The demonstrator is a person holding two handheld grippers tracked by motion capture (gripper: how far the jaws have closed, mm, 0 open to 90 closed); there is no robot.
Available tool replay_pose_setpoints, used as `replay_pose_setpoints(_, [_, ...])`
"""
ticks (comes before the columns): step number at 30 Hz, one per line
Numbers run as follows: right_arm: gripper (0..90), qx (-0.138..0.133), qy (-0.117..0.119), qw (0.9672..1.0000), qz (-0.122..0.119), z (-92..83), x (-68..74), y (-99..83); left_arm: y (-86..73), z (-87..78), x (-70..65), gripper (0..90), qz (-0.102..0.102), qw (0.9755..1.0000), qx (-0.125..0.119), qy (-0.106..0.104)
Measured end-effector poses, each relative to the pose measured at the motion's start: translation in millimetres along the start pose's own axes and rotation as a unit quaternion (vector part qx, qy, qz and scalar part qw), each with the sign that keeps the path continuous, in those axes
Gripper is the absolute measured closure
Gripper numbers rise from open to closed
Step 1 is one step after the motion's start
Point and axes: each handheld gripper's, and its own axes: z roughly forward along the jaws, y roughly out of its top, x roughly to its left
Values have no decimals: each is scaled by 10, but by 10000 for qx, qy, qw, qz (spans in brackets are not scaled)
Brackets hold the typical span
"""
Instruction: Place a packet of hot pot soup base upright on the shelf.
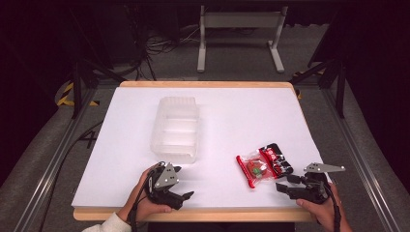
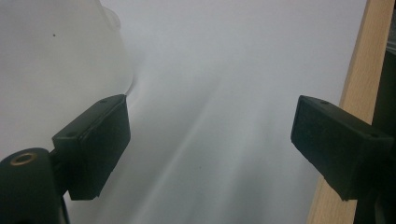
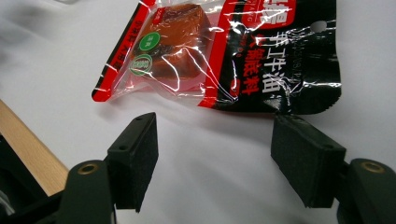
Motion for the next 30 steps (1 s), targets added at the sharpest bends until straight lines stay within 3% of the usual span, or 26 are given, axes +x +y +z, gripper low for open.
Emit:
replay_pose_setpoints(2, [298,-36,97,9998,193,31,-16,25,1,3,-4,125,11,10000,16,12])
replay_pose_setpoints(8, [241,-148,-4,9998,124,115,-15,96,5,5,-11,126,9,10000,-6,-35])
replay_pose_setpoints(13, [217,-533,-605,9955,495,126,-165,164,6,7,-9,128,3,10000,-20,-73])
replay_pose_setpoints(15, [209,-642,-588,9936,721,144,-257,184,11,12,-10,132,-39,9999,-45,-98])
replay_pose_setpoints(16, [206,-625,-604,9937,713,158,-277,192,14,19,-12,135,-33,9999,-56,-144])
replay_pose_setpoints(21, [217,-693,-93,9945,780,257,-296,257,40,66,-44,144,16,9998,-1,-216])
replay_pose_setpoints(25, [319,-671,-62,9946,794,335,-271,317,82,119,-74,150,17,9996,5,-295])
replay_pose_setpoints(30, [607,-797,-203,9946,638,418,-248,443,196,188,-108,154,93,9994,-6,-341])
